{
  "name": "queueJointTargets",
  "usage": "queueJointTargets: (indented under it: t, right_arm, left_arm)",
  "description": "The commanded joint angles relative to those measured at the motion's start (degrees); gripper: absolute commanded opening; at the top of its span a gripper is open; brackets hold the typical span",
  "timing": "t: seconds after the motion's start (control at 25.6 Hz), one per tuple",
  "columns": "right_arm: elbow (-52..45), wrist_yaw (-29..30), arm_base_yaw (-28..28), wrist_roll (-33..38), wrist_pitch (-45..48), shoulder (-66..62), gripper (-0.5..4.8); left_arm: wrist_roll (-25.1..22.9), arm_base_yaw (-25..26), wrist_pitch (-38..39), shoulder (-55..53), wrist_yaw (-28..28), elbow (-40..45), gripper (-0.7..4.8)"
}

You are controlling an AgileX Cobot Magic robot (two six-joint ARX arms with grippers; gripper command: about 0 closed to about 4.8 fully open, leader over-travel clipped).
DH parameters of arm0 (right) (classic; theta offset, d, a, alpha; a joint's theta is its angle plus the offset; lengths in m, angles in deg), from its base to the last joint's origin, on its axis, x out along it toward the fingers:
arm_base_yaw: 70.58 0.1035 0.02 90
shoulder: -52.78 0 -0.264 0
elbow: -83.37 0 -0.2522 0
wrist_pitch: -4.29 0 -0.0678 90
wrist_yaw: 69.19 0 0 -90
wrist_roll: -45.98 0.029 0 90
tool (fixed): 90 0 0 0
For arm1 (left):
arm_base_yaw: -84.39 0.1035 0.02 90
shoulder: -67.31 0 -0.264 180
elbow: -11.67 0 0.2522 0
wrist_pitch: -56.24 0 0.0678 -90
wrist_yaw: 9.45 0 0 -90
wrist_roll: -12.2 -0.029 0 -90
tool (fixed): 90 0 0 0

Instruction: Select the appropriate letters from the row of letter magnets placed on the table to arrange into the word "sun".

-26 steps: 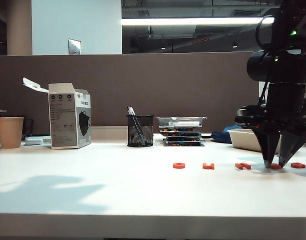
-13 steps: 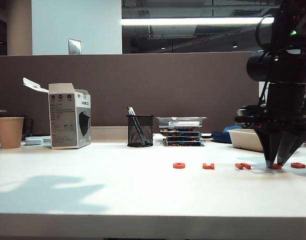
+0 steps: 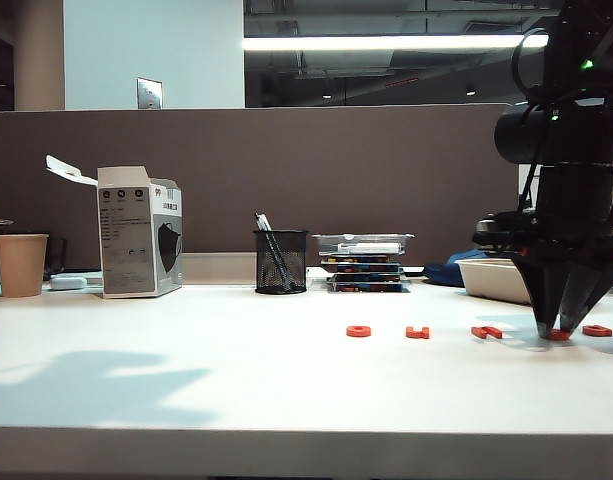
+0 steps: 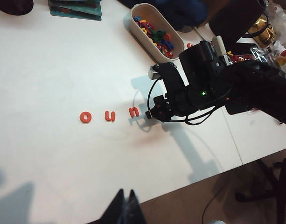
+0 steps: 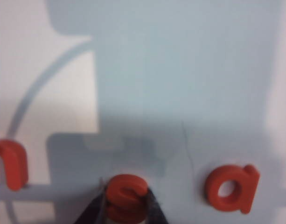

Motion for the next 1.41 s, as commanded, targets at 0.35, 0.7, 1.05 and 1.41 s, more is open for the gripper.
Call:
queueJointTargets:
  t: [0.35, 0.7, 1.05, 1.41]
  right_arm:
    - [-0.5, 7.1, 1.5, 4.1, -5.2, 2.4, 0.89]
    - [-0.5, 2.6, 10.1, 12.2, -5.6, 7.0, 0.89]
    - [-0.5, -2.3, 22.7, 25.2, -2.6, 6.9, 0.89]
    - [-2.6, -4.4, 29.6, 32.1, 2.2, 1.8, 0.89]
  left_arm:
    - [-0.2, 0.0, -0.3, 0.2, -0.1, -0.1, -0.05]
    - [-0.2, 0.0, -0.3, 0.2, -0.1, -0.1, -0.05]
    - [-0.2, 0.0, -0.3, 0.2, -0.1, -0.1, -0.05]
    - [-0.2, 0.0, -0.3, 0.2, -0.1, -0.1, -0.05]
